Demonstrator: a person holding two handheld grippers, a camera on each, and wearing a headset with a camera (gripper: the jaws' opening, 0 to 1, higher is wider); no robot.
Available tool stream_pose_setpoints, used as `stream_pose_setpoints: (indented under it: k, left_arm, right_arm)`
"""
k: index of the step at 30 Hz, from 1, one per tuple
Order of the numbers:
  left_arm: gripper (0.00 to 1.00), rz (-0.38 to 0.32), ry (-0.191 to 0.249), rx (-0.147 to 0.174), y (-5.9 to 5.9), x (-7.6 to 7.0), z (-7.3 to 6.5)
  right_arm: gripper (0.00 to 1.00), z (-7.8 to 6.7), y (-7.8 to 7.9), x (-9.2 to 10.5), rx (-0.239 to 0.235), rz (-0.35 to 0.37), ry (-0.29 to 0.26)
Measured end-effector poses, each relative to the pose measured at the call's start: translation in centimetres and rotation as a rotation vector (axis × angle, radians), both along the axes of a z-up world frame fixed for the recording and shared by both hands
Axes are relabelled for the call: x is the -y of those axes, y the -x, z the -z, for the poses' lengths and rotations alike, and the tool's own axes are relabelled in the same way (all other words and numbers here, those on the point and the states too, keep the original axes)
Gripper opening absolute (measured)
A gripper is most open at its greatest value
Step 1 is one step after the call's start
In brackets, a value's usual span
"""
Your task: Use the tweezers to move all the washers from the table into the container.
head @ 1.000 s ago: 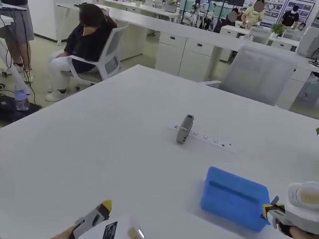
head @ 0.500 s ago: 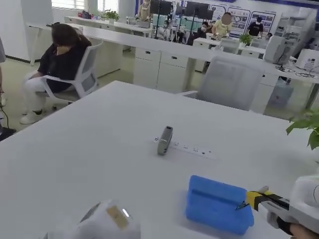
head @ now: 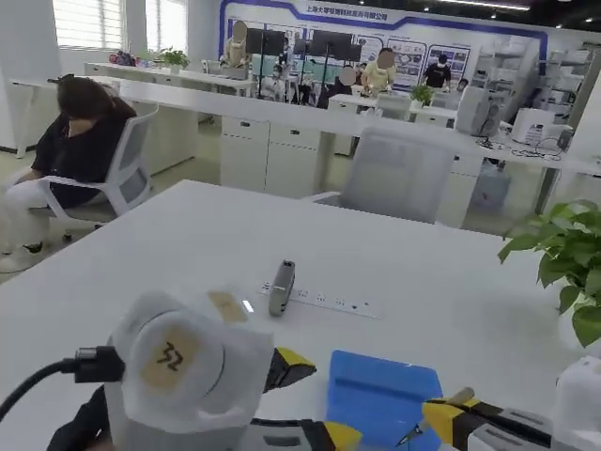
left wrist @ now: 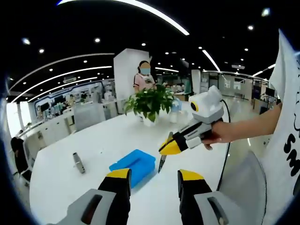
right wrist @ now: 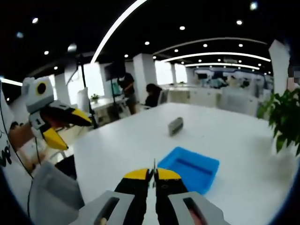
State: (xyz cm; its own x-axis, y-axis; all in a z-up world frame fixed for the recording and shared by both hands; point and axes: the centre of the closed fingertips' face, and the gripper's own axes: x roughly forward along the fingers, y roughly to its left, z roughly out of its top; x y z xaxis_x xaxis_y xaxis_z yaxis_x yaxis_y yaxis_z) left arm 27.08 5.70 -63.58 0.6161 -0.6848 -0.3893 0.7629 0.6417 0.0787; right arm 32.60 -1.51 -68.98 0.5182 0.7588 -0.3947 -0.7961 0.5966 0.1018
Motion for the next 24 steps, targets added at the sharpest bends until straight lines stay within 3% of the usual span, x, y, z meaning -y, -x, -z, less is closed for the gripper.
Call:
stream_pose_setpoints:
  k: [3, 6, 7, 9, 12, 14, 19, 24]
  left_arm:
    - [0.33, 0.092, 0.021, -0.02, 0.4, 1.8, -0.6]
    - [0.31, 0.146, 0.02, -0.033, 0.4, 3.0, -0.6]
    - [0.28, 0.194, 0.017, -0.046, 0.8, 3.7, -0.4]
    - [0.23, 0.224, 0.038, -0.061, 0.9, 4.4, -0.4]
    - [0.18, 0.321, 0.078, -0.113, 1.9, 5.8, -0.2]
    - [0.18, 0.357, 0.055, -0.131, 2.1, 6.2, 0.6]
    - [0.15, 0.439, -0.037, -0.138, 2.9, 6.6, 2.5]
    - [0.12, 0.476, -0.042, -0.15, 3.2, 6.9, 3.0]
  right_arm:
    - [0.01, 0.1, 1.6, -0.7, 0.023, -0.059, 0.038]
    - [0.01, 0.4, 3.5, -1.6, -0.001, -0.136, 0.05]
    - [0.01, 0.6, 4.1, -1.7, 0.005, -0.167, 0.073]
    - [0.01, 0.8, 5.0, -2.0, 0.021, -0.211, 0.108]
    - [0.01, 1.2, 6.6, -2.8, 0.029, -0.282, 0.136]
    - [0.01, 1.6, 7.3, -3.0, 0.008, -0.308, 0.141]
    - [0.01, 2.1, 8.2, -3.2, 0.013, -0.36, 0.182]
    - [0.01, 2.5, 8.7, -3.3, 0.006, -0.4, 0.207]
